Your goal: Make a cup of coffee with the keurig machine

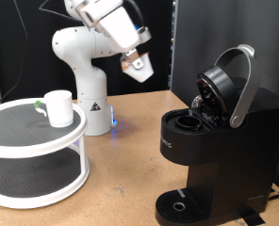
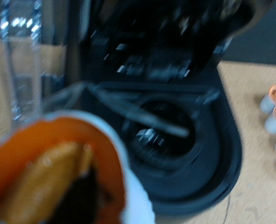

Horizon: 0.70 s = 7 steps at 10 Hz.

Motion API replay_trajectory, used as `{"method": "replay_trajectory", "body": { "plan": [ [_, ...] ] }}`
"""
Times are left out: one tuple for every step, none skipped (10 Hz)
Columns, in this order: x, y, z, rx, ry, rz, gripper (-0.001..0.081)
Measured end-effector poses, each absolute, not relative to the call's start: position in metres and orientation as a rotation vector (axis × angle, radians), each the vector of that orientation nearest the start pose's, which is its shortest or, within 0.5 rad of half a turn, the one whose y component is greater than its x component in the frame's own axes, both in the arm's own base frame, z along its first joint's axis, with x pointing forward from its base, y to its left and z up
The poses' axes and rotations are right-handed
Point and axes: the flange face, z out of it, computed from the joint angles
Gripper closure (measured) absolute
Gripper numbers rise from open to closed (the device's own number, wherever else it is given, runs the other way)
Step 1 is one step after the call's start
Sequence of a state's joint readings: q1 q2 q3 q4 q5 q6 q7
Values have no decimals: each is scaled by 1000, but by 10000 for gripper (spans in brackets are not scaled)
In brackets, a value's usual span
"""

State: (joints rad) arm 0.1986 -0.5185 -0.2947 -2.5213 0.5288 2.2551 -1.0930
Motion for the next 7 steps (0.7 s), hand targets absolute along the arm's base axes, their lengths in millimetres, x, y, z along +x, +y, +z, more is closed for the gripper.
{"method": "replay_trajectory", "body": {
  "plan": [
    [423, -24, 479, -2494, -971, -691, 671],
    [433, -19, 480, -2492, -991, -681, 671],
    [443, -14, 479, -2495, -1005, -666, 671],
    [453, -10, 475, -2505, -1008, -643, 671],
    [462, -7, 471, -2520, -993, -617, 671],
    [470, -4, 467, -2538, -960, -595, 671],
    [476, -3, 465, -2552, -928, -577, 671]
  ]
}}
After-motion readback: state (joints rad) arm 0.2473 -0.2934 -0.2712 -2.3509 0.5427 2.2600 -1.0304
